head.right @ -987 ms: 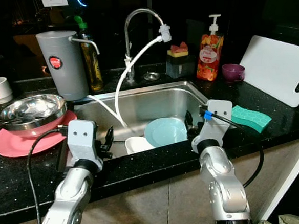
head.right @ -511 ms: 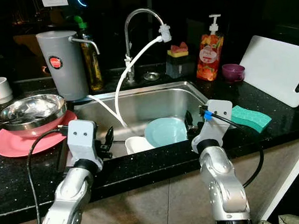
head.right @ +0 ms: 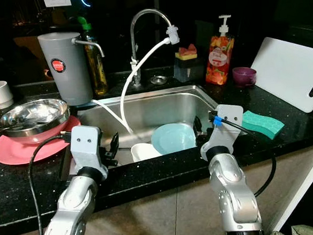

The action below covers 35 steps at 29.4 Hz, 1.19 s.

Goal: Kitchen organization

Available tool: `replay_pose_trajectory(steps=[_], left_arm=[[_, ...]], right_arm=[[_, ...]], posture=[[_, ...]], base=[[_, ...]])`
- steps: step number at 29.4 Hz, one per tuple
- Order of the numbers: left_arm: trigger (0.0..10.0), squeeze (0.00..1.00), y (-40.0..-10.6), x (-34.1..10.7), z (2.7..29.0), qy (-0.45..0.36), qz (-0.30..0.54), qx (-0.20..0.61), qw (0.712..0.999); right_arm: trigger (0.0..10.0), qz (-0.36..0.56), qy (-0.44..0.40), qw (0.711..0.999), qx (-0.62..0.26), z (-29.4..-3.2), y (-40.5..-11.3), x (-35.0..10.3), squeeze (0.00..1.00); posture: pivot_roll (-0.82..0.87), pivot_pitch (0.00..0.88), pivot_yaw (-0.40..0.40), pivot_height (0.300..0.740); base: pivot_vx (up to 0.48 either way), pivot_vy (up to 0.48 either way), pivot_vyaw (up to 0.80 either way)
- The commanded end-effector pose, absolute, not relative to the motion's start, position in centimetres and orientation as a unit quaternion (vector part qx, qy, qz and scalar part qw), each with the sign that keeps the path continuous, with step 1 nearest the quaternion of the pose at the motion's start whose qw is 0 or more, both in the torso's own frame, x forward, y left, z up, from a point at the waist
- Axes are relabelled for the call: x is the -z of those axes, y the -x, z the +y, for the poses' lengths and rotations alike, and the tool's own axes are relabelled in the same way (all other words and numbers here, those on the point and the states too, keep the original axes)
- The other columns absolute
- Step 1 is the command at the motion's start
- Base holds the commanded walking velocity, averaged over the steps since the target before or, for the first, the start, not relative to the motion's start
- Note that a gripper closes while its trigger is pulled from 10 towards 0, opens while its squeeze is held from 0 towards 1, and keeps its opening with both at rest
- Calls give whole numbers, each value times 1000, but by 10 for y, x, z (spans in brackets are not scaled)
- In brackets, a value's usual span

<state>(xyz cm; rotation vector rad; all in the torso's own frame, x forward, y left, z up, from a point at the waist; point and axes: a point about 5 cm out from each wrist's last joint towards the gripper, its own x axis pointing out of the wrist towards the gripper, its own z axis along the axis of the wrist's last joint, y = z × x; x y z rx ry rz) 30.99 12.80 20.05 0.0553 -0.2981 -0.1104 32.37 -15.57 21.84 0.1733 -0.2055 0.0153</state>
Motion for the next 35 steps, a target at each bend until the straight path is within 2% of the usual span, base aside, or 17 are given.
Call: replay_pose_trajectory(steps=[1, 35], left_arm=[[10000, 0, -310, -198, 127, -31, -145, 55, 987], [10000, 0, -309, -197, 127, -30, -143, 55, 988]], right_arm=[[10000, -101, -93, 991, -5, -157, -325, -218, 0], [10000, -100, -93, 991, -5, -157, -324, -218, 0]], posture=[[78, 55, -49, 740], [75, 59, -52, 740]], base=[[0, 0, 0], [0, 0, 0]])
